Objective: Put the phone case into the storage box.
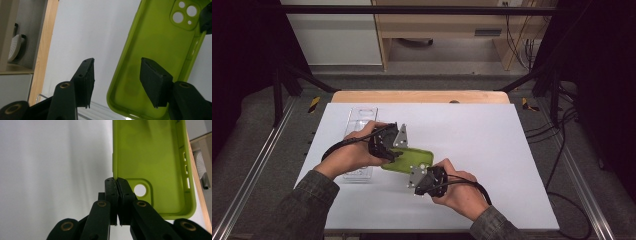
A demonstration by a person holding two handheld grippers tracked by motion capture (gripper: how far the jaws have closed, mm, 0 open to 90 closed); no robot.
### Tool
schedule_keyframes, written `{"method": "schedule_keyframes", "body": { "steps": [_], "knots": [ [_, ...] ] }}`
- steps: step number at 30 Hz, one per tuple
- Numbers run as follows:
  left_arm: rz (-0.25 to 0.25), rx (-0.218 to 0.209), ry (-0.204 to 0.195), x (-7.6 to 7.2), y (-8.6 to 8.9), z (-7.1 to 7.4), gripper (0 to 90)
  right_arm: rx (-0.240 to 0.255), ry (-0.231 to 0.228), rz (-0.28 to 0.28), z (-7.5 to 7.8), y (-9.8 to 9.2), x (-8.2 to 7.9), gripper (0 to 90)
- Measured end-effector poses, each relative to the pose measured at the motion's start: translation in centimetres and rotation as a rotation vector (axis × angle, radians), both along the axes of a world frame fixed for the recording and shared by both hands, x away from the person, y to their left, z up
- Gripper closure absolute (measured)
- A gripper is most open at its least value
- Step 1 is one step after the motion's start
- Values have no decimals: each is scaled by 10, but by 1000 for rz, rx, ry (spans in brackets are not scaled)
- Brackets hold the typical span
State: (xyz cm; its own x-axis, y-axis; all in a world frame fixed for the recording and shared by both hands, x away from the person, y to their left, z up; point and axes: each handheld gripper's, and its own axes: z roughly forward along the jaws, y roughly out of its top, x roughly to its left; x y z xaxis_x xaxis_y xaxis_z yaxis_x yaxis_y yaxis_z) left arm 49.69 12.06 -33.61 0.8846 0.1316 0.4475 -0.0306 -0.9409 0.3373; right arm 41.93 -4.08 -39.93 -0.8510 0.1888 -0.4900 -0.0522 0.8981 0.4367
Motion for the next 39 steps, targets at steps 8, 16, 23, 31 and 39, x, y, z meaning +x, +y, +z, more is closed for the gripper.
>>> {"method": "schedule_keyframes", "body": {
  "steps": [8, 16, 23, 31, 39],
  "knots": [
    [-15, 8, 2, -1, -1, 0, 506, 0, 2, -2, -1, 1, 0, 879],
    [-29, 12, -1, -1, -4, -2, 533, -1, -3, 6, -1, 3, -1, 879],
    [-35, 38, 9, 0, -8, -5, 560, 1, -2, 4, -1, 3, -2, 879],
    [-46, 58, 26, 0, -11, -6, 583, -4, -4, 9, -1, 4, -3, 879],
    [-50, 84, 40, 2, -14, -7, 598, -10, -4, 11, -1, 5, -4, 879]
  ]
}}
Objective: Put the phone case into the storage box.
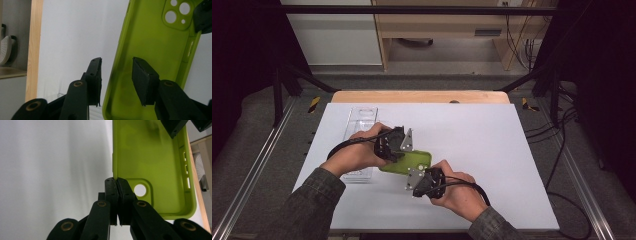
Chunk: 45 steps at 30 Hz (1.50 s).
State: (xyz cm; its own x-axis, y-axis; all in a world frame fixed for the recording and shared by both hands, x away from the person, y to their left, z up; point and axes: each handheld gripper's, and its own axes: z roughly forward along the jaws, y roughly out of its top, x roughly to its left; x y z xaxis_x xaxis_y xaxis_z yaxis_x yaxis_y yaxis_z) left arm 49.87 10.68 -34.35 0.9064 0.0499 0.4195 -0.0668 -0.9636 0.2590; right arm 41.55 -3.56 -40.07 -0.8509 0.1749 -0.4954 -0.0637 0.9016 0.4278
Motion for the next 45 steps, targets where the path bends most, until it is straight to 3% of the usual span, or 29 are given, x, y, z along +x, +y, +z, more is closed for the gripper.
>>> {"method": "schedule_keyframes", "body": {
  "steps": [19, 34, 45],
  "knots": [
    [-19, 63, 12, 2, -11, 3, 665, -15, -18, 18, 2, 4, -1, 879],
    [-39, 85, 25, -1, -16, 2, 725, -21, -21, 21, 1, 5, -3, 879],
    [-51, 108, 9, -1, -16, 1, 808, -19, -25, 31, 1, 5, -2, 879]
  ]
}}
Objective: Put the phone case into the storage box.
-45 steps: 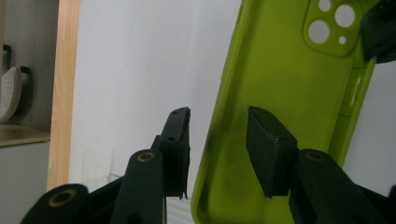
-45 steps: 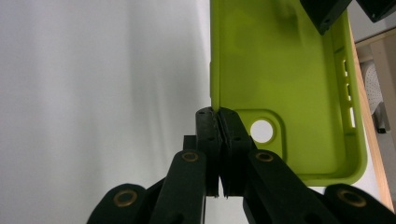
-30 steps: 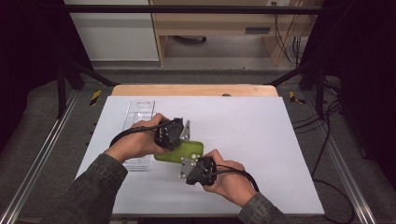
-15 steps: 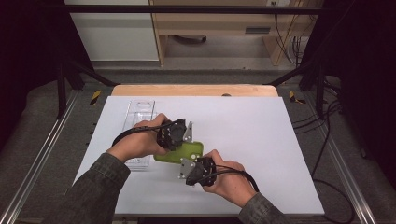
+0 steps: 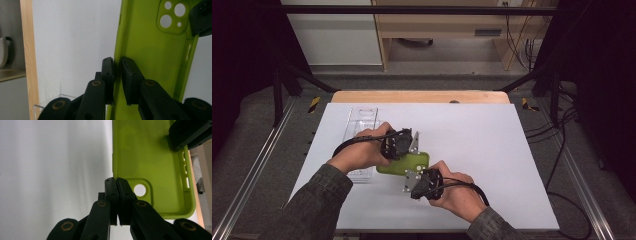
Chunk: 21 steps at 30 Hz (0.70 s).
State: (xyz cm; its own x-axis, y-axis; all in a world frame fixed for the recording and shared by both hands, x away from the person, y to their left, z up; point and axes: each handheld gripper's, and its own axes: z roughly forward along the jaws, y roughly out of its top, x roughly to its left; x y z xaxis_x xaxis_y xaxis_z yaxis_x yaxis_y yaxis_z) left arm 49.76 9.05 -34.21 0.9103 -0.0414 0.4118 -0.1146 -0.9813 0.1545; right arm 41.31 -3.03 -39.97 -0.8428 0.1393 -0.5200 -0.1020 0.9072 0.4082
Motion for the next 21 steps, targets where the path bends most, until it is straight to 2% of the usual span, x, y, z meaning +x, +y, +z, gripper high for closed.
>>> {"method": "schedule_keyframes", "body": {
  "steps": [10, 21],
  "knots": [
    [-5, 1, -31, -1, -1, 1, 861, 7, 5, -9, 0, -1, 0, 878],
    [-8, 5, -42, -2, 0, 2, 872, 20, -6, -5, 2, -5, 1, 866]
  ]
}}
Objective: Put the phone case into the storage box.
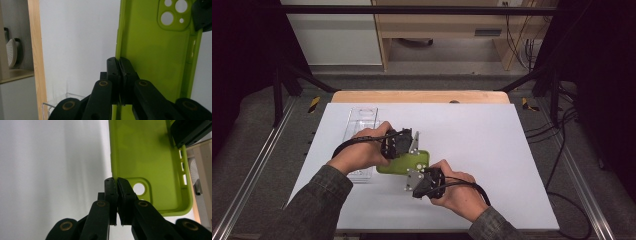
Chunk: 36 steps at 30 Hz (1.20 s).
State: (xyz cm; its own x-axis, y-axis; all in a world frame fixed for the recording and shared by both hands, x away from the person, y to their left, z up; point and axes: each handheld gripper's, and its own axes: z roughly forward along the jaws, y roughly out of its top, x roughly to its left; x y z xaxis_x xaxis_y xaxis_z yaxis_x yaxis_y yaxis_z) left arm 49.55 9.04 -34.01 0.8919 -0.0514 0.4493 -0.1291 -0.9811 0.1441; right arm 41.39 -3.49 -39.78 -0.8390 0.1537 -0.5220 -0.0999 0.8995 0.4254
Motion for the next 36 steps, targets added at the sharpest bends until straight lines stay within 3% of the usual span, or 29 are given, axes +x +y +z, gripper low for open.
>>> {"method": "schedule_keyframes", "body": {
  "steps": [6, 24, 36],
  "knots": [
    [0, -5, 7, 1, 1, 0, 873, -4, -21, 9, 0, 0, -1, 865],
    [-1, -2, 3, 0, 0, 0, 873, 2, -28, 8, -1, -1, -1, 850],
    [-3, 1, -6, 0, 0, -3, 873, 68, -46, -23, 5, -7, -7, 569]
  ]
}}
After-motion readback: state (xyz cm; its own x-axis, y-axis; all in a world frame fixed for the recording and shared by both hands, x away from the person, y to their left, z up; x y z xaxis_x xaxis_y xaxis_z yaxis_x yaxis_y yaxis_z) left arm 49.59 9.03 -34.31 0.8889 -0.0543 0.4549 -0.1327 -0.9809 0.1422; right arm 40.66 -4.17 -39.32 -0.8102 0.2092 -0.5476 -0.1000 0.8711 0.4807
